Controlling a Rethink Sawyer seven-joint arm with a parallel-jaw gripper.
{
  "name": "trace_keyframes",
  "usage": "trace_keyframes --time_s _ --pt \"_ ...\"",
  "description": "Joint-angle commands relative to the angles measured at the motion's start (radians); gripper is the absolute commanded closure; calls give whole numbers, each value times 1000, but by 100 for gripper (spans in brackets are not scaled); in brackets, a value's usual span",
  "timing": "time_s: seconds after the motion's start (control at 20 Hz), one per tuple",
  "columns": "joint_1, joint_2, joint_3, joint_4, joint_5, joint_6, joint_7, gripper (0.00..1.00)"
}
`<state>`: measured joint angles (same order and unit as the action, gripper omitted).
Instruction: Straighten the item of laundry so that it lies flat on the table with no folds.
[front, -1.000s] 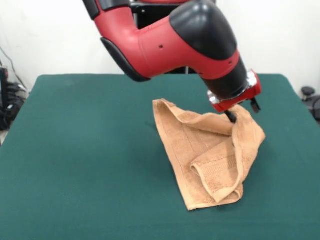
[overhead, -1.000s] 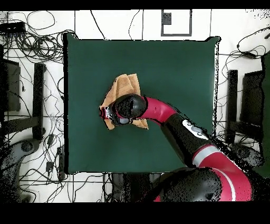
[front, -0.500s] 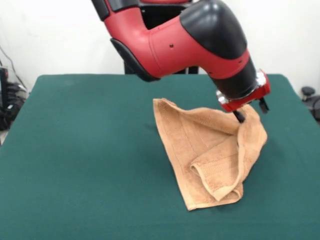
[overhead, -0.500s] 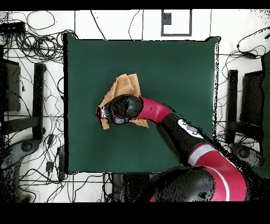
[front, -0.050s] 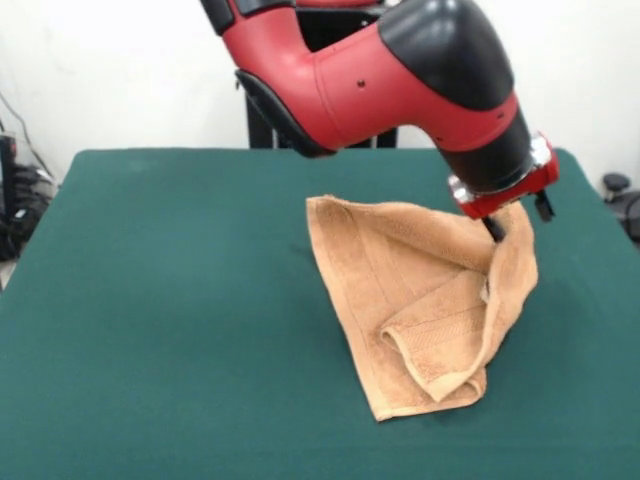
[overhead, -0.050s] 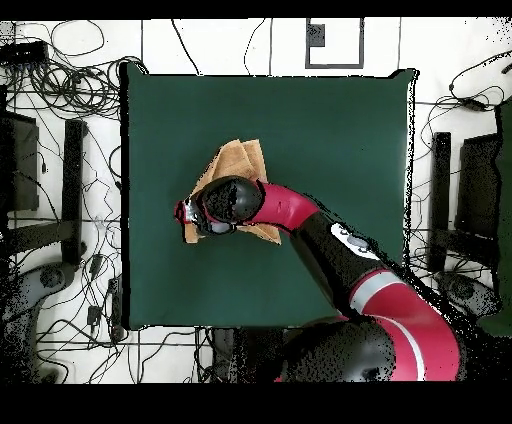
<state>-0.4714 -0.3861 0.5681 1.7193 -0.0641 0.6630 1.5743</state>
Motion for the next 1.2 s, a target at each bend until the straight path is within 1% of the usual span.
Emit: trace_keyframes --time_s 0.05,0.15,0.7,1.2 --pt "52 3 66 70 67 -103 185 0" --pt "72 4 61 50 82 -97 194 0" --pt "133 -13 37 31 139 -107 213 0" --pt "163 -17 22 26 172 -115 209 0"
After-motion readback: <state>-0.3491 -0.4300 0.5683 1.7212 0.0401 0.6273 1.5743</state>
